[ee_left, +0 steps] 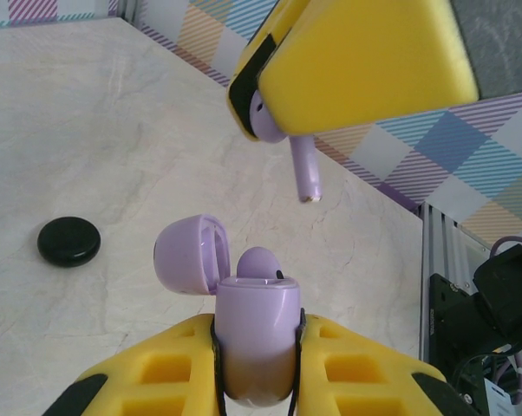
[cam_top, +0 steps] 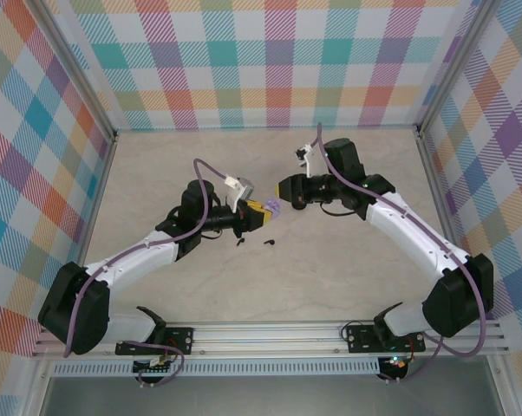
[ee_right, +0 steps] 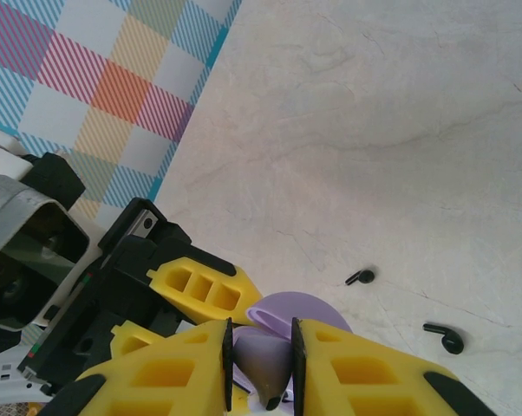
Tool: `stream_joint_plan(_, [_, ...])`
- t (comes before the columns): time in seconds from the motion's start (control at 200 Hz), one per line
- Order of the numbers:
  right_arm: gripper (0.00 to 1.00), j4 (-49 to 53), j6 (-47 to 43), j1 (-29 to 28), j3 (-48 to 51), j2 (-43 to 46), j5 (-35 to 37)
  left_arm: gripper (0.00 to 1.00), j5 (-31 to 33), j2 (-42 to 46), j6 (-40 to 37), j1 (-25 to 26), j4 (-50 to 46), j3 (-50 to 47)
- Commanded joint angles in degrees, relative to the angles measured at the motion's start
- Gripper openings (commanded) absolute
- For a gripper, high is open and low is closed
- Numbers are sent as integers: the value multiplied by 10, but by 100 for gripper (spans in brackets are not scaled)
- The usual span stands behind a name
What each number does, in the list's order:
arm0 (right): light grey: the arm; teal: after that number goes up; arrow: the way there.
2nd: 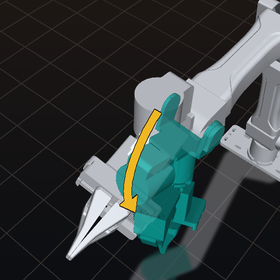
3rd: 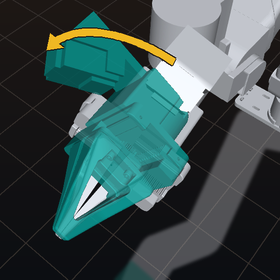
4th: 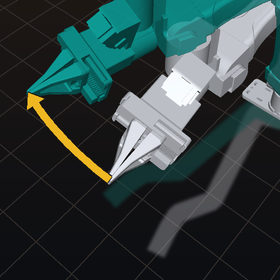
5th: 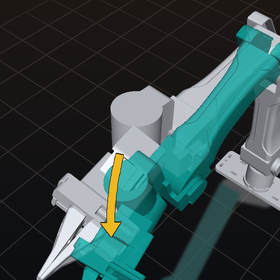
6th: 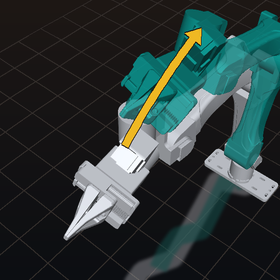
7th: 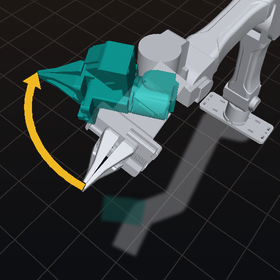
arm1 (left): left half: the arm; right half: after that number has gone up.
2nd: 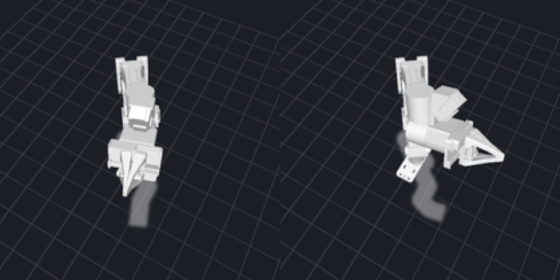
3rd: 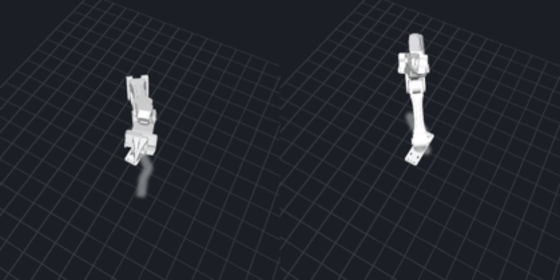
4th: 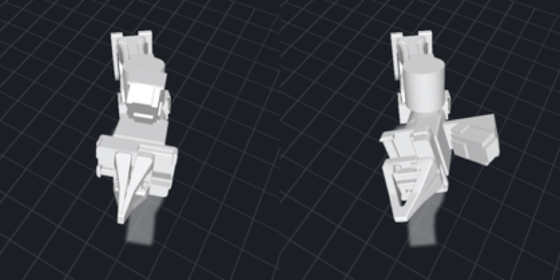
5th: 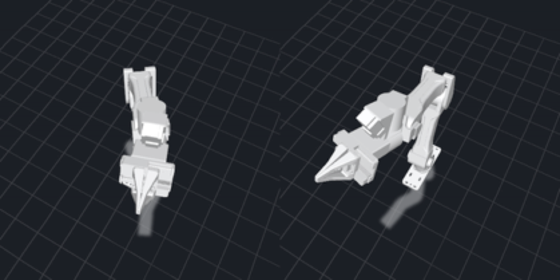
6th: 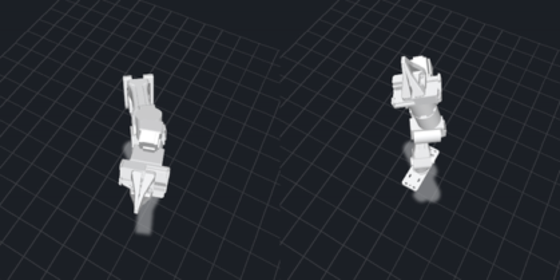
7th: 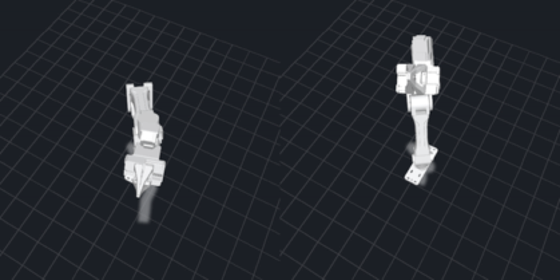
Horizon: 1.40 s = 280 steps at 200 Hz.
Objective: Insert the wireless bluetooth earbuds into the charging case
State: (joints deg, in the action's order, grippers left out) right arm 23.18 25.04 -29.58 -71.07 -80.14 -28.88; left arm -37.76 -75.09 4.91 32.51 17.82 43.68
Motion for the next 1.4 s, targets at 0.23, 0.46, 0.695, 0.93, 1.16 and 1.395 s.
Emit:
stream_joint_plan(0.23, [25, -16, -10, -10, -13, 15, 13, 8, -20, 18, 22, 6, 57, 2])
stream_joint_plan(0.46, [25, -15, -11, -11, -14, 13, 10, 8, -26, 12, 28, 6, 56, 8])
stream_joint_plan(0.695, [26, -16, -11, -13, -17, 9, 7, 8, -24, 3, 34, 6, 55, 15])
stream_joint_plan(0.93, [26, -15, -10, -16, -20, 6, 5, 8, -24, -7, 36, 6, 49, 25])
stream_joint_plan(1.16, [26, -16, -11, -17, -25, -1, 4, 7, -23, -10, 34, 8, 47, 28])
stream_joint_plan(1.395, [26, -15, -11, -21, -24, -9, 4, 7, -21, -9, 38, 9, 52, 28])
